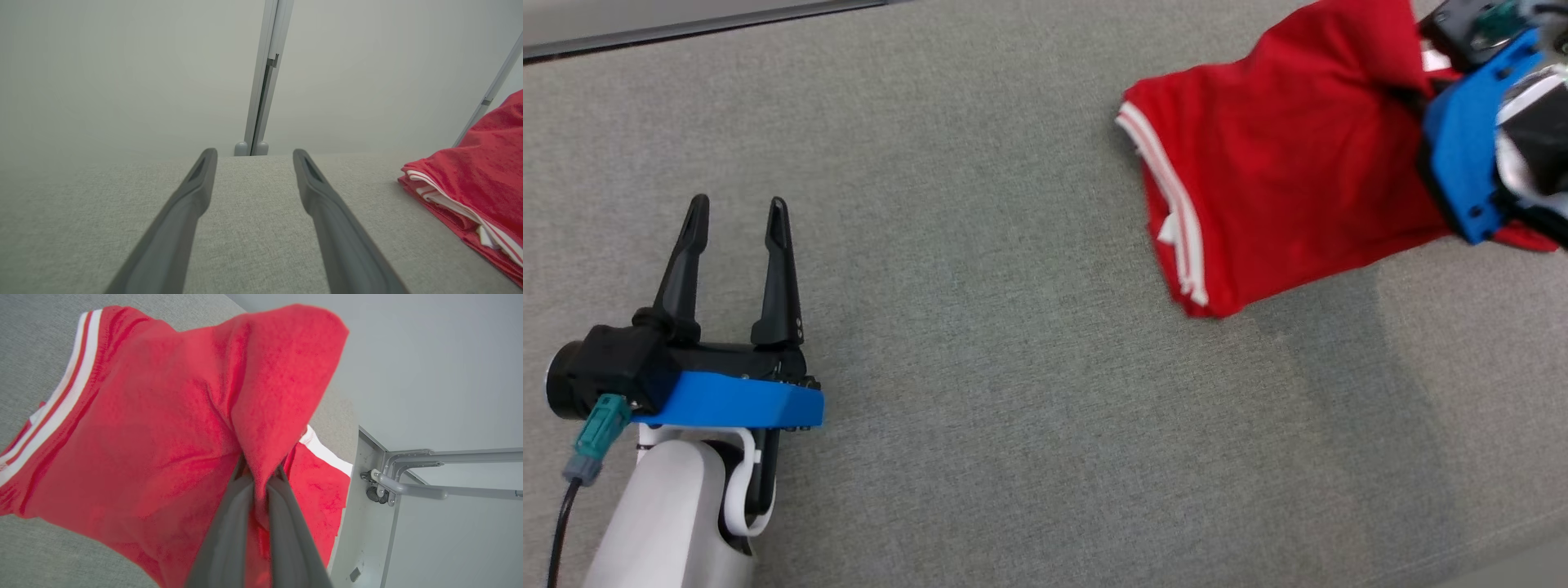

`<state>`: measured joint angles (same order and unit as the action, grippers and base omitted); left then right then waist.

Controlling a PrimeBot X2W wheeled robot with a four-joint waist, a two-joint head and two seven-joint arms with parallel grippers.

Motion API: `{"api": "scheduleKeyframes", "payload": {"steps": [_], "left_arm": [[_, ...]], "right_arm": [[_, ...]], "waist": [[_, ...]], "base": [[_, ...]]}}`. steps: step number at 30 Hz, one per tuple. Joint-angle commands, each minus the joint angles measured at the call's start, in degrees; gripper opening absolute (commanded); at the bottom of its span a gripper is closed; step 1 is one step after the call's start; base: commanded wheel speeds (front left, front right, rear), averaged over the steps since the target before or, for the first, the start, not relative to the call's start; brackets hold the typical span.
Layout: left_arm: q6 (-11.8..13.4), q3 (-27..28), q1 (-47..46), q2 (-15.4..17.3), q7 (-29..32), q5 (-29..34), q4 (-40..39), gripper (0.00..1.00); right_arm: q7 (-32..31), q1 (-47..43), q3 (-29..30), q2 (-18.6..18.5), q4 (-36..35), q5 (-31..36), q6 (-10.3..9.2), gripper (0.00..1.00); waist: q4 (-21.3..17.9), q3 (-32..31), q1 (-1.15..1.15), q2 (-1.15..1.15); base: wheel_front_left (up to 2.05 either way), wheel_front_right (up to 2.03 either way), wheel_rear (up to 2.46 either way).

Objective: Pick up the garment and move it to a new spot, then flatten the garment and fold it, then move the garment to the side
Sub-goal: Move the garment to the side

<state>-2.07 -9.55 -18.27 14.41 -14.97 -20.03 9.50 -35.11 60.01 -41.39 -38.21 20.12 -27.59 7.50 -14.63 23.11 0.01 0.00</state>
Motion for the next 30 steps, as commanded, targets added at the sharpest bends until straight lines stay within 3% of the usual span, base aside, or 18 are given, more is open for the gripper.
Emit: {"api": "scheduleKeyframes", "payload": {"steps": [1, 6, 11, 17, 27, 28, 29, 30], "left_arm": [[0.0, 0.0, -0.9, 0.4, 0.0, 0.3, -0.3, 1.00], [0.0, 0.0, -2.8, 2.6, 2.0, 1.1, -2.7, 1.00], [0.4, 0.4, -3.1, 4.9, 4.4, 1.8, -6.1, 1.00], [0.7, 0.5, -3.4, 6.8, 6.8, 2.5, -9.9, 1.00], [1.1, 0.1, -4.2, 8.5, 9.7, 2.8, -13.9, 1.00], [1.1, 0.0, -4.2, 8.5, 9.7, 2.8, -13.8, 1.00], [1.0, -0.1, -4.1, 8.4, 9.7, 2.8, -13.6, 1.00], [1.1, -0.3, -3.9, 8.3, 9.6, 2.8, -13.3, 1.00]], "right_arm": [[0.3, 1.2, 0.5, -1.0, -0.4, -0.5, -0.01, 0.00], [1.5, 1.0, 4.6, -8.8, -0.2, -2.6, -0.01, 0.00], [5.5, -0.5, 7.4, -12.0, 1.8, -0.4, -0.01, 0.00], [11.4, -0.3, 10.7, -12.8, 5.4, 4.7, -0.02, 0.00], [17.5, -1.9, 19.7, -8.2, 17.8, 13.5, -0.02, 0.00], [17.5, -2.0, 20.5, -7.7, 19.1, 13.7, -0.02, 0.35], [17.8, -2.2, 21.2, -7.2, 19.8, 14.1, -0.02, 1.00], [18.6, -2.2, 22.0, -6.6, 20.5, 14.6, -0.02, 1.00]], "waist": [[0.1, 0.8, -0.01, 0.00], [-1.9, 4.8, -0.01, 0.00], [-2.5, 7.7, -0.01, 0.00], [-2.1, 10.7, -0.01, 0.00], [-1.0, 13.1, -0.01, 0.00], [-0.9, 12.9, -0.01, 0.00], [-0.8, 12.7, -0.01, 0.00], [-0.7, 12.3, -0.01, 0.00]], "base": [[0.00, 0.00, 0.00], [0.00, 0.00, 0.00], [0.00, 0.00, 0.00], [0.00, 0.00, 0.00], [0.00, 0.00, 0.00], [0.00, 0.00, 0.00], [0.00, 0.00, 0.00], [0.00, 0.00, 0.00]]}}
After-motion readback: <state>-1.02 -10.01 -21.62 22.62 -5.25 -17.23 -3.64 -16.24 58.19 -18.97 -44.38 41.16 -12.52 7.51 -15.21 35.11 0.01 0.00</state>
